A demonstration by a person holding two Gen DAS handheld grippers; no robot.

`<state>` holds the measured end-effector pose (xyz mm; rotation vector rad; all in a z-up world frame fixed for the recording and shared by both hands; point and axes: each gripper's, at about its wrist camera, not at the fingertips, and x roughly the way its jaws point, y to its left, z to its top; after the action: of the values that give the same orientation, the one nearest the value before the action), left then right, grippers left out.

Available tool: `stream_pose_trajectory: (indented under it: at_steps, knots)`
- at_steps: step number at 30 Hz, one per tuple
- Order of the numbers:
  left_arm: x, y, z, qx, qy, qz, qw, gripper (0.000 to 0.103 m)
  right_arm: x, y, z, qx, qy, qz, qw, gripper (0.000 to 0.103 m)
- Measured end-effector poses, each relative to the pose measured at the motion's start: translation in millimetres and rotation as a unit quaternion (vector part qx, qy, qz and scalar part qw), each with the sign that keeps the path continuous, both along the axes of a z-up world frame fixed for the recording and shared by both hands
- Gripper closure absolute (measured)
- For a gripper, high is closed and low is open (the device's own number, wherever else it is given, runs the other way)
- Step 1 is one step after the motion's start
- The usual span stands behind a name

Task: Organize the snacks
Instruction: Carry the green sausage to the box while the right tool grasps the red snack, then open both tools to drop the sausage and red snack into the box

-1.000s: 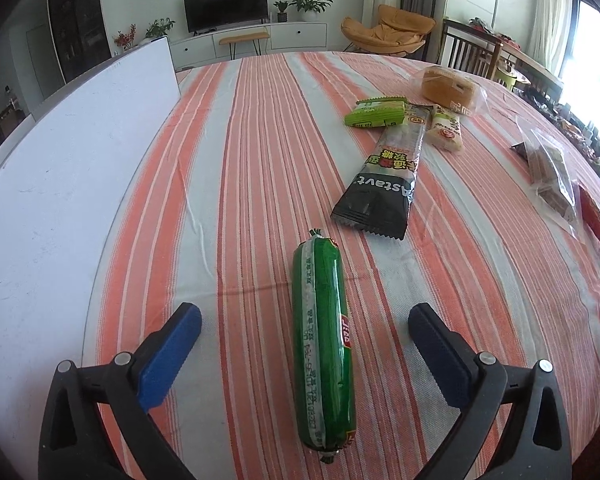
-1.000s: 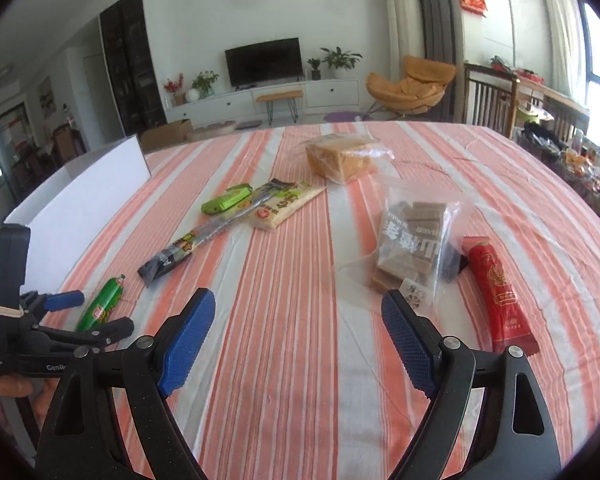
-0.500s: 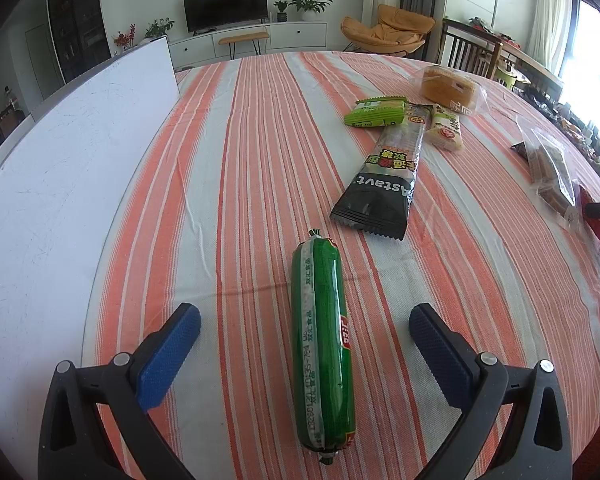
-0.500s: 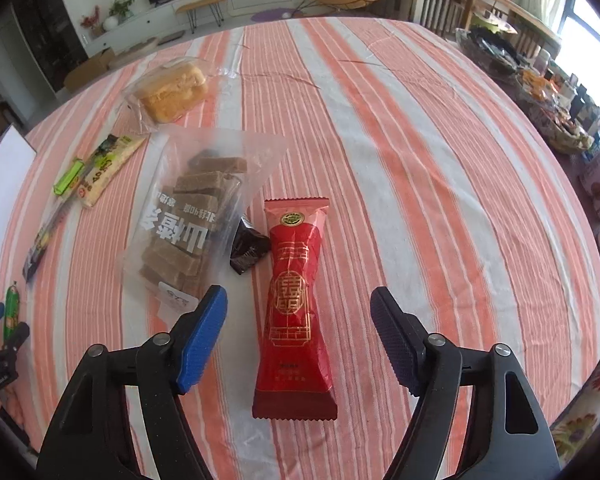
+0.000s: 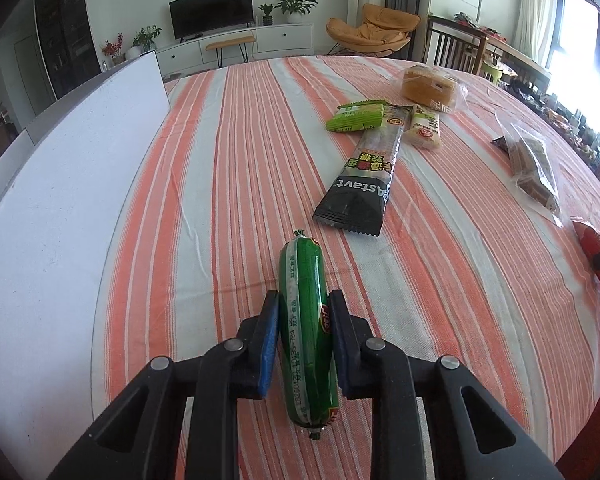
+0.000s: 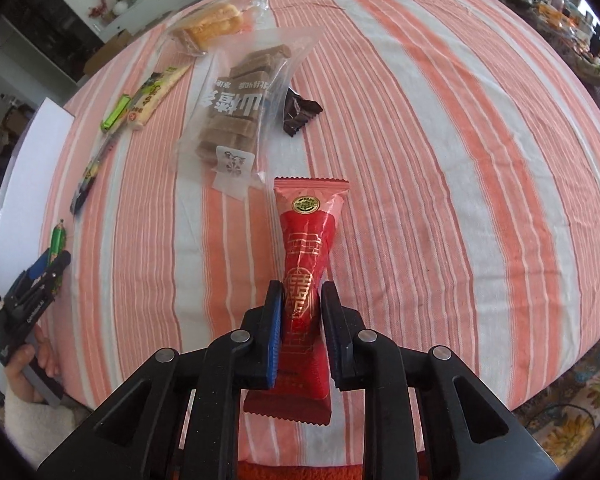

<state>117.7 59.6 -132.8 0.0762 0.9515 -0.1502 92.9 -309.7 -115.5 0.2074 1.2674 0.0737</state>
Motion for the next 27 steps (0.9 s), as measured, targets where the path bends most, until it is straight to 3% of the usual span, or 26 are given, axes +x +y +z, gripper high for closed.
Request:
stream_pose_trajectory:
  at_steps: [2, 4, 11, 15, 19, 21, 23, 27]
  knots:
    - [-1.1, 6.1, 1.8, -0.026, 0.015, 0.006, 0.9995, 0.081, 4.2, 4.2, -3.0, -0.015, -0.006, 0.002, 1.0, 0.073]
    - [-6.6, 18.0, 4.0, -0.071, 0.036, 0.017, 0.9967, 0.081, 7.6, 4.6, -3.1, -0.006, -0.003, -0.004, 1.0, 0.087]
    - [-47.0, 42.5, 16.4, -0.171, 0.076, 0.021, 0.982, 0.081, -13.0, 20.0, 14.0, 0.169, -0.004, -0.014, 0.986, 0.089]
    - [-72.4, 52.9, 33.6, -0.223, 0.084, 0.022, 0.9709, 0.081, -10.5, 72.6, 18.9, 0.194, 0.006, 0.029, 0.981, 0.089]
    - [-91.5, 91.9, 78.6, -0.272, 0.058, 0.044, 0.9597, 0.081, 5.6, 151.1, 42.3, 0.236, 0.002, 0.091, 0.967, 0.089]
    - [-98.8, 124.7, 109.9, -0.269, 0.022, 0.068, 0.9605, 0.081, 17.1, 201.5, 65.8, 0.252, -0.012, 0.135, 0.958, 0.089]
    - [-103.0, 160.9, 134.9, -0.242, -0.012, 0.106, 0.9645, 0.08, 24.3, 257.6, 95.7, 0.274, -0.029, 0.182, 0.944, 0.089]
    - [-102.3, 233.0, 149.5, -0.143, -0.053, 0.223, 0.963, 0.08, 32.5, 360.5, 140.7, 0.303, -0.067, 0.24, 0.92, 0.089]
